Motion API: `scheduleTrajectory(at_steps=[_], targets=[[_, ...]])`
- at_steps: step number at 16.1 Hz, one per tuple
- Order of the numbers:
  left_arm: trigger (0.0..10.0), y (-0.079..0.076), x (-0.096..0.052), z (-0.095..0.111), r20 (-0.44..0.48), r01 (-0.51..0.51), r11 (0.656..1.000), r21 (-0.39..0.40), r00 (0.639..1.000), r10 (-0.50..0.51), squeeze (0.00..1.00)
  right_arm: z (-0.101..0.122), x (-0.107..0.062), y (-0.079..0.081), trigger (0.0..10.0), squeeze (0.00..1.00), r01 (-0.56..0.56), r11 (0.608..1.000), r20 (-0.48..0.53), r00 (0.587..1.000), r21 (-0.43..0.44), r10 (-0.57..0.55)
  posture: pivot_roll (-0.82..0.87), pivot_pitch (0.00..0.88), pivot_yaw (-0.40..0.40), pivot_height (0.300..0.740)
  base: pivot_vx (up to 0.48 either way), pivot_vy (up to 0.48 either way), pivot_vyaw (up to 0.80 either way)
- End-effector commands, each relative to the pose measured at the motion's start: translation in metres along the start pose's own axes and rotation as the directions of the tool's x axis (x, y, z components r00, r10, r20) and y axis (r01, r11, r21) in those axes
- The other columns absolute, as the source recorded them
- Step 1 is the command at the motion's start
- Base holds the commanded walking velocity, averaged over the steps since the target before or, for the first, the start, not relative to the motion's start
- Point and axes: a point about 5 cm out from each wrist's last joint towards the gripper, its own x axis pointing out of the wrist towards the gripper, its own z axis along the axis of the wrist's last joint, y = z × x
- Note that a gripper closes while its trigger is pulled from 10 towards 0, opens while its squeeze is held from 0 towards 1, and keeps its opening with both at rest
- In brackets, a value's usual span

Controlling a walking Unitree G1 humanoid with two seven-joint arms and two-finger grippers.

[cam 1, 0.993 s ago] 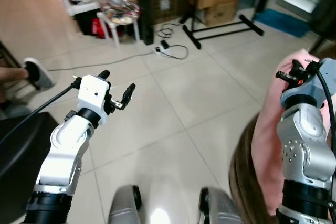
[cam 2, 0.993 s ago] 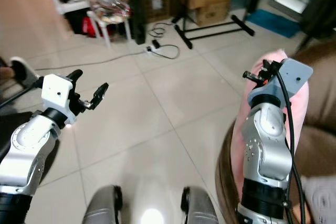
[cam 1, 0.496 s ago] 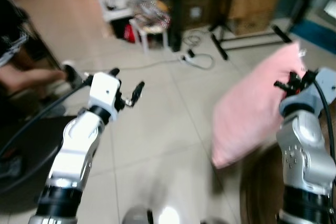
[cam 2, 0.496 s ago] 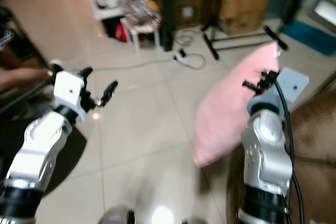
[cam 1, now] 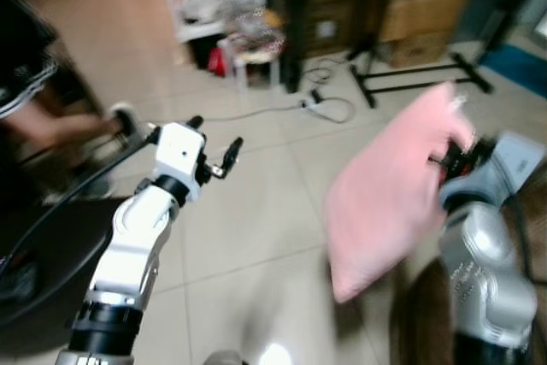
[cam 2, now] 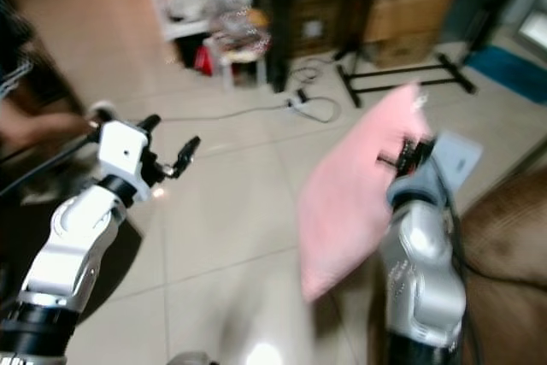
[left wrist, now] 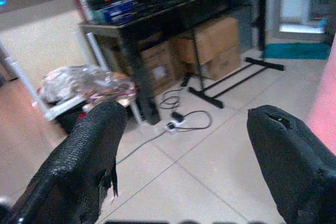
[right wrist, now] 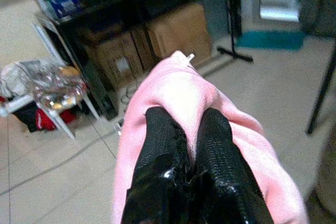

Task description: Move the pillow to the sofa from floor

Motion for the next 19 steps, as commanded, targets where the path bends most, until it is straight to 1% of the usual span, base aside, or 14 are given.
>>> scheduleTrajectory(at_steps=[1, 3, 4, 6, 10, 12, 17, 19], targets=[[10.0, 0.004, -0.005, 0.000, 0.000, -0.017, 1.000, 0.018, 1.000, 0.017, 0.00, 0.008, -0.001, 0.009, 10.0, 0.00, -0.045, 0.999, 0.059, 0.997, 0.025, 0.043, -0.05, 0.000, 0.033, 0.740, 0.000, 0.000, -0.79], [10.0, 0.005, -0.007, -0.002, -0.009, -0.023, 0.999, 0.023, 1.000, 0.024, 0.00, -0.003, -0.003, 0.016, 10.0, 0.00, -0.074, 0.997, 0.036, 0.997, 0.038, 0.072, -0.07, 0.000, 0.061, 0.740, 0.000, 0.000, -0.79], [10.0, 0.003, -0.006, -0.002, -0.009, -0.015, 1.000, 0.019, 1.000, 0.015, 0.00, -0.011, -0.007, 0.021, 10.0, 0.00, -0.114, 0.993, -0.002, 0.993, 0.039, 0.114, -0.08, 0.000, 0.068, 0.740, 0.000, 0.000, -0.79], [10.0, 0.000, -0.003, -0.001, -0.001, -0.003, 1.000, 0.018, 1.000, 0.003, 0.00, -0.021, -0.013, 0.028, 10.0, 0.00, -0.195, 0.981, -0.058, 0.979, 0.021, 0.196, -0.09, 0.000, 0.078, 0.740, 0.000, 0.000, -0.78], [10.0, -0.001, -0.003, -0.001, 0.005, 0.001, 1.000, 0.022, 1.000, -0.001, 0.00, -0.017, -0.017, 0.033, 10.0, 0.00, -0.250, 0.967, -0.013, 0.968, 0.049, 0.251, -0.08, 0.000, 0.080, 0.740, 0.000, 0.000, -0.79], [10.0, -0.001, -0.005, -0.001, 0.008, -0.006, 1.000, 0.021, 1.000, 0.006, 0.00, -0.017, -0.017, 0.037, 10.0, 0.00, -0.274, 0.959, -0.014, 0.961, 0.066, 0.276, -0.08, 0.000, 0.069, 0.740, 0.000, 0.000, -0.80], [10.0, 0.003, -0.010, 0.000, 0.026, -0.041, 0.999, 0.014, 0.999, 0.040, 0.00, -0.015, -0.018, 0.038, 10.0, 0.00, -0.304, 0.951, 0.016, 0.953, 0.055, 0.304, -0.07, 0.000, 0.048, 0.740, 0.000, 0.000, -0.79], [10.0, 0.004, -0.010, 0.002, 0.037, -0.045, 0.999, 0.013, 0.998, 0.045, 0.00, -0.016, -0.017, 0.040, 10.0, 0.00, -0.321, 0.946, 0.020, 0.947, 0.046, 0.320, -0.06, 0.000, 0.042, 0.740, 0.000, 0.000, -0.78]])
